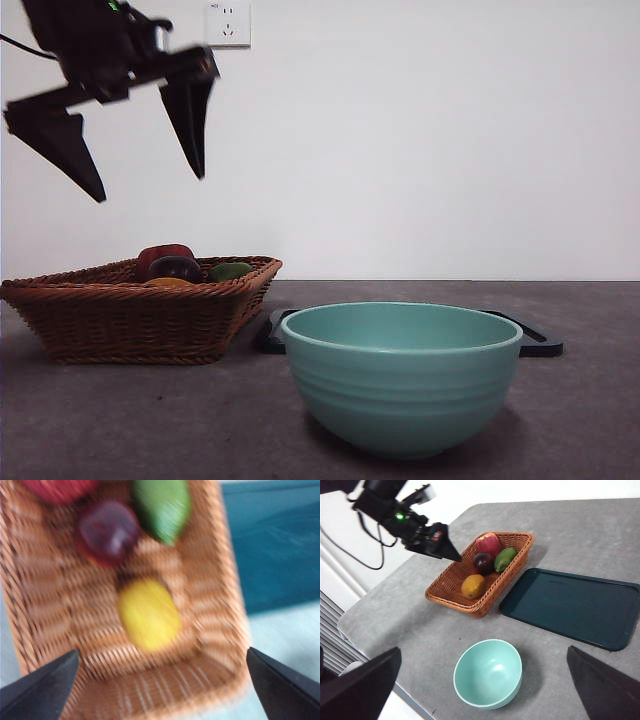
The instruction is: Pick up the wifruite, put it on the bowl, pick up the plate, put it on desk
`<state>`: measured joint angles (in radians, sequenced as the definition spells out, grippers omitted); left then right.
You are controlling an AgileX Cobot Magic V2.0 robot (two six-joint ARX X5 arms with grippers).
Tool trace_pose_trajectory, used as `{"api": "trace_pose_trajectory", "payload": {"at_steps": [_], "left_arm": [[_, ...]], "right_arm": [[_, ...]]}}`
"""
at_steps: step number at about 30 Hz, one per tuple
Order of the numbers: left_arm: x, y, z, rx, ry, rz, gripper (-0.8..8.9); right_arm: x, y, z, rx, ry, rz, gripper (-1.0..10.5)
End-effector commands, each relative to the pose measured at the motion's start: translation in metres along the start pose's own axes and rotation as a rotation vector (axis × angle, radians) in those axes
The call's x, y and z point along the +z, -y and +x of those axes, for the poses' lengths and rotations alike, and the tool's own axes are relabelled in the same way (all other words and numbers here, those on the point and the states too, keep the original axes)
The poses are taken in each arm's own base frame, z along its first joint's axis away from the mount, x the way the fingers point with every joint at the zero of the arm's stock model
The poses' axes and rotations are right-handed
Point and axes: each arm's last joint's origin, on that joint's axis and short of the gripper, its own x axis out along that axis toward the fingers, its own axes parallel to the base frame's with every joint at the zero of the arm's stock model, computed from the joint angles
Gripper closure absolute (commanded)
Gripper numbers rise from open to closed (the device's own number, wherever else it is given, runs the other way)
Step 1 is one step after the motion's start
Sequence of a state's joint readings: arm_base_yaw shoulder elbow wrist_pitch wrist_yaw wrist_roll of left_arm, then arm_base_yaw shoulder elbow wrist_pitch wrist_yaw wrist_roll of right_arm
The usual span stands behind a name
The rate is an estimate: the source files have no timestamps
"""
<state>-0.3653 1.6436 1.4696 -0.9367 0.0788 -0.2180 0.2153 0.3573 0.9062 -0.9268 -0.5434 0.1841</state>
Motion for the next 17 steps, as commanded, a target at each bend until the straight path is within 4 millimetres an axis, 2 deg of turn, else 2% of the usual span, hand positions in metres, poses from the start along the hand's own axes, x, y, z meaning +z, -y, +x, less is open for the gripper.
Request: {"api": "trace_pose_trajectory", "payload": {"at_steps": [1,6,17], "left_arm": [[0.011,0.003,0.017,0.031,-0.014,0.016,1.6],[0.017,0.002,0.043,0.035,-0.029,-0.012,1.6],[0.016,0.002,0.096,0.056,-0.128,-0.023,1.6]], "right_arm": [[0.003,-0.001,-0.001,0.006,0.012,-0.019,2.7],[0.003,-0.001,-0.001,0.006,0.012,-0.018,2.6],[0.003,-0.001,-0.001,0.006,0.012,-0.018,2.6]]}}
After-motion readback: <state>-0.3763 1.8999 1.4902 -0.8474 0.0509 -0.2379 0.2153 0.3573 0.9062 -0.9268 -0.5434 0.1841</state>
